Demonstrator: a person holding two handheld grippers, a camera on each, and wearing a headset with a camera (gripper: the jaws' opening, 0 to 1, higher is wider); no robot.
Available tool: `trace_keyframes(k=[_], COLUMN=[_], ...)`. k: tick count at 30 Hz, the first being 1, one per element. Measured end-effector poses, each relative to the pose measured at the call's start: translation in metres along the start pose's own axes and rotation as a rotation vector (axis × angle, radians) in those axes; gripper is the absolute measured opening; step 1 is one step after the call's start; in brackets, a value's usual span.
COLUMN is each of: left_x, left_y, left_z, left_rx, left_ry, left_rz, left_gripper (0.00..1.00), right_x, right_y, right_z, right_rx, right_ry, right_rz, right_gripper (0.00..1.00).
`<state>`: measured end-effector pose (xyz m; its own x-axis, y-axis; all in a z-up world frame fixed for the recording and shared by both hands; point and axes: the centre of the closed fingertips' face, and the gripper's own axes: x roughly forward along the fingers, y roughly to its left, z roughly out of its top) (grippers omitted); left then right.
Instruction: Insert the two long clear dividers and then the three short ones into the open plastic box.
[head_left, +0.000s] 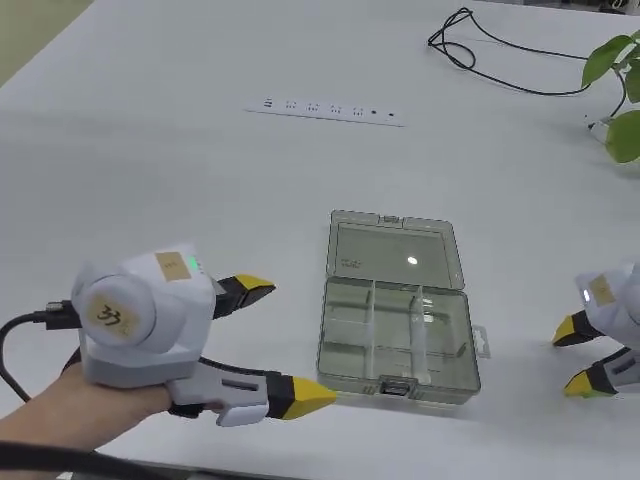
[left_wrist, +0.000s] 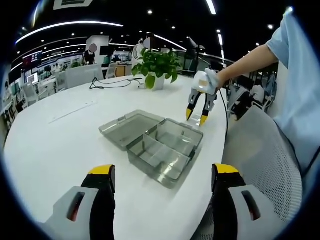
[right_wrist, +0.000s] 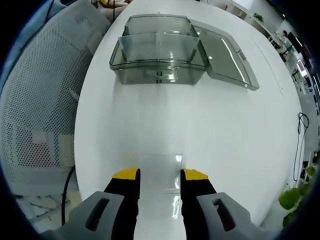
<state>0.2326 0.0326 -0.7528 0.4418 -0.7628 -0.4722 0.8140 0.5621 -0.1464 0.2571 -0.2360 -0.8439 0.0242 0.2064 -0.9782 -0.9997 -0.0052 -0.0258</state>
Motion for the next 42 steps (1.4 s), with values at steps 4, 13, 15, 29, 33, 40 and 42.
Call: trace_keyframes(k=[4, 13, 15, 29, 33, 40, 42], left_x=[0.000, 0.004, 0.007, 0.028, 0.035, 0.047, 0.049], left_y=[0.002, 0.012, 0.011, 0.000, -0.002, -0.014, -0.016], left_z=[0.003, 0.000, -0.001, 0.024, 0.031, 0.038, 0.040], left_rx=[-0.033, -0.152, -0.172, -0.343, -0.435, -0.592, -0.618], left_ry=[-0.017, -0.018, -0.006, -0.027, -0.007, 0.017, 0.017], left_rz=[0.005, 0.025, 0.021, -0.047, -0.058, -0.130, -0.134], left_gripper=[0.79, 0.78, 0.78, 0.72, 0.62, 0.53, 0.51], right_x=[-0.002, -0.019, -0.024, -0.058, -0.065, -0.065, -0.064], right_y=[0.000, -0.012, -0.014, -0.031, -0.031, -0.031, -0.029], right_z=[0.003, 0.026, 0.034, 0.078, 0.101, 0.136, 0.144], right_rx=[0.002, -0.005, -0.020, -0.092, -0.121, -0.189, -0.203], right_ry=[-0.006, -0.065, -0.080, -0.113, -0.128, -0.141, -0.147], right_rz=[-0.007, -0.064, -0.080, -0.177, -0.212, -0.263, -0.265], right_gripper=[0.32, 0.32, 0.32, 0.32, 0.32, 0.32, 0.32])
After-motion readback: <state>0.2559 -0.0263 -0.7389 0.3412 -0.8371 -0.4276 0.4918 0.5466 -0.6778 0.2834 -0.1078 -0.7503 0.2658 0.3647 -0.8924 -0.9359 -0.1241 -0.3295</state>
